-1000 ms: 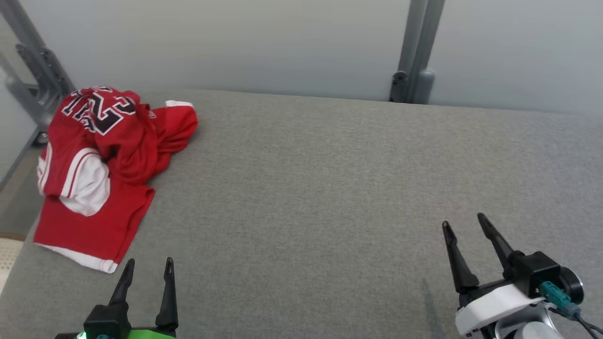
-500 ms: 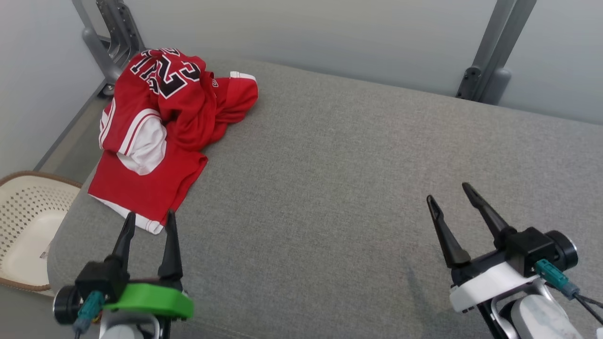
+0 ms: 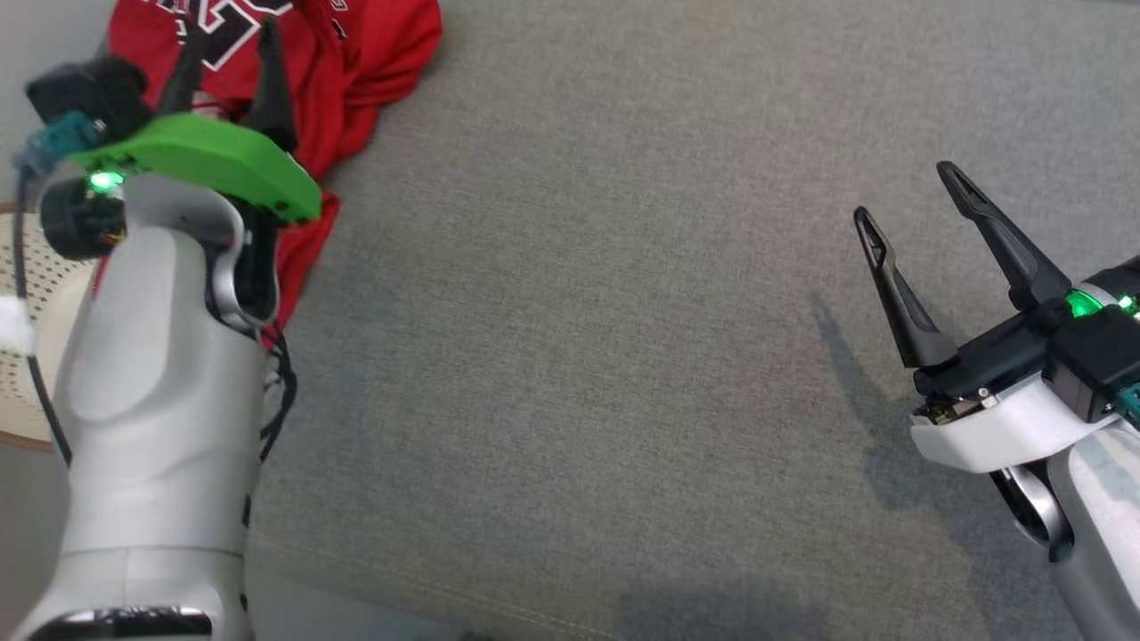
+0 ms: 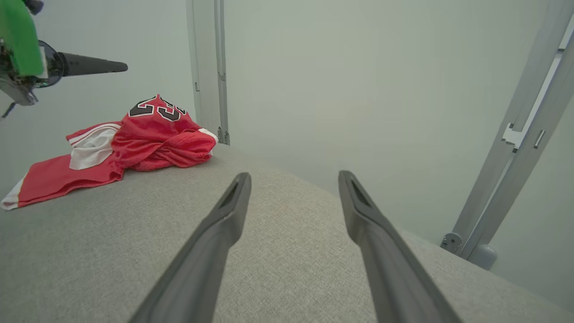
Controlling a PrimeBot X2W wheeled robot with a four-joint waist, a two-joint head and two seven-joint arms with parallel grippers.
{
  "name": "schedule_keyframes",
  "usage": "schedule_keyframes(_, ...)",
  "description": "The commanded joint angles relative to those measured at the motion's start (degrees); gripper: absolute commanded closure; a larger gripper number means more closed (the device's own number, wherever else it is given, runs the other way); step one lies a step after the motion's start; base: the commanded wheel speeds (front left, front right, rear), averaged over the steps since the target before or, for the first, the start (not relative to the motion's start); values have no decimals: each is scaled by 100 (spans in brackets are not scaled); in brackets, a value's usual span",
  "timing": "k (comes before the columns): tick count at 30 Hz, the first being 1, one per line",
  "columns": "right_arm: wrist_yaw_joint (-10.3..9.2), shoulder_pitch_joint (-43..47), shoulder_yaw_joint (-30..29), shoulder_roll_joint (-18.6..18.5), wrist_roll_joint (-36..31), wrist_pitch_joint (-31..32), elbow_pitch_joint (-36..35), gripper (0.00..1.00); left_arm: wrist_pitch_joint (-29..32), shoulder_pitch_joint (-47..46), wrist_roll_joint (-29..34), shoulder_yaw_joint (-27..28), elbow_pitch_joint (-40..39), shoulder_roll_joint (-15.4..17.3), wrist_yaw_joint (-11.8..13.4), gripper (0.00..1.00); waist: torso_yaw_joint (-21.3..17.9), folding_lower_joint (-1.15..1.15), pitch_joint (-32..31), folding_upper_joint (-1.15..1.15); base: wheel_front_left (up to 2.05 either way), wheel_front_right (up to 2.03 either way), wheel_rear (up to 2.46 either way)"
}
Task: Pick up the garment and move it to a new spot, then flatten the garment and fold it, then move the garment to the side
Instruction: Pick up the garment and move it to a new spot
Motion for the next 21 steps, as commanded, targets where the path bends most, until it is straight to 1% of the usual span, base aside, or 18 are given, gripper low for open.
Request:
schedule_keyframes(1, 0, -123, 40, -29, 60, -17, -86, 0, 164, -344, -46, 64, 223, 152, 81, 0, -1043, -1, 1787, 0, 0, 0, 0)
schedule_keyframes(3, 0, -152, 95, -23, 63, -17, -180, 0, 461, -742, -163, 195, 581, 266, 204, 0, -1165, -1, 1895, 0, 0, 0, 0)
schedule_keyframes(4, 0, -159, 125, -17, 65, -17, -229, 0, 602, -910, -117, 207, 756, 388, 275, 0, -1219, -1, 1944, 0, 0, 0, 0)
schedule_keyframes(6, 0, -169, 179, 7, 68, -17, -310, 0, 834, -1176, -151, 313, 1100, 549, 499, 0, -1308, -1, 2004, 0, 0, 0, 0)
schedule_keyframes(9, 0, -157, 249, 51, 83, -17, -379, 0, 1085, -1402, -90, 364, 1572, 749, 802, 0, -1420, -1, 2004, 0, 0, 0, 0)
schedule_keyframes(11, 0, -135, 229, 114, 116, -17, -397, 0, 1161, -1485, -103, 395, 1790, 832, 896, 0, -1464, -1, 1955, 0, 0, 0, 0)
schedule_keyframes(12, 0, -110, 221, 138, 111, -17, -394, 0, 1143, -1523, -119, 406, 1855, 865, 887, 6, -1474, -1, 1921, 0, 0, 0, 0)
schedule_keyframes(13, 0, -75, 204, 164, 104, -18, -377, 0, 1063, -1542, -145, 432, 1890, 890, 874, 52, -1472, -1, 1875, 0, 0, 0, 0)
schedule_keyframes(14, 0, -26, 175, 188, 108, -17, -359, 0, 967, -1536, -153, 438, 1911, 893, 842, 84, -1457, -1, 1820, 0, 0, 0, 0)
schedule_keyframes(15, 0, 26, 151, 207, 108, -17, -326, 0, 862, -1503, -206, 461, 1925, 863, 789, 100, -1433, -1, 1749, 0, 0, 0, 0)
schedule_keyframes(19, 0, 317, 79, 341, 120, -17, -158, 0, 339, -1273, -347, 582, 1892, 865, 621, 100, -1320, -1, 1337, 0, 0, 0, 0)
schedule_keyframes(21, 0, 449, 48, 412, 138, -17, -80, 0, 101, -1178, -318, 570, 1823, 882, 563, 100, -1259, -1, 1109, 0, 0, 0, 0)
